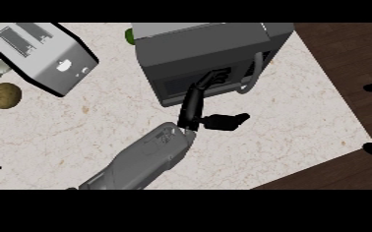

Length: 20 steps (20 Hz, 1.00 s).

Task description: Pick up the milk, place it into the microwave and close the microwave

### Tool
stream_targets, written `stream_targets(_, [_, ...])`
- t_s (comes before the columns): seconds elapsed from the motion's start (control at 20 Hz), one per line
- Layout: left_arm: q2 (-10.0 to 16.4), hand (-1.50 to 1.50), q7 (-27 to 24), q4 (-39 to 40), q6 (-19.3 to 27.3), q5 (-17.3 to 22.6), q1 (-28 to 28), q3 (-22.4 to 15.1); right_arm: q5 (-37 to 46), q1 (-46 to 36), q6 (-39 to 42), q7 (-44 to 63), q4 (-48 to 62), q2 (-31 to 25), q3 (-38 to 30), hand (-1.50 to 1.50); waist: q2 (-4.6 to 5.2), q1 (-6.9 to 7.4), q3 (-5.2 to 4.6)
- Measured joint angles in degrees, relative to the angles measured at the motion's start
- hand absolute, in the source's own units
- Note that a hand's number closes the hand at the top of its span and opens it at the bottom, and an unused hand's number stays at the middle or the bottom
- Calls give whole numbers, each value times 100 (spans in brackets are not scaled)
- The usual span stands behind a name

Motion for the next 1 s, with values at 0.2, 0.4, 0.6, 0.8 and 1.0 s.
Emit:
stream_targets(0.2, [-2,-150,-117,-56,172,323,-42,52,289,-235,-172,-25,-55,-220,-146,150,44,-21,1])
stream_targets(0.4, [-2,-150,-257,-106,236,579,-68,29,448,-423,-293,-39,-38,-320,-219,150,92,-16,10])
stream_targets(0.6, [-1,-150,-403,-116,320,779,-106,-10,561,-571,-346,-33,15,-386,-223,150,132,-17,18])
stream_targets(0.8, [-1,-150,-534,-89,327,953,-163,-45,635,-705,-380,-37,91,-423,-217,150,166,-11,25])
stream_targets(1.0, [-1,-150,-687,-33,322,1086,-211,-94,678,-841,-412,-23,144,-435,-199,150,185,-14,26])
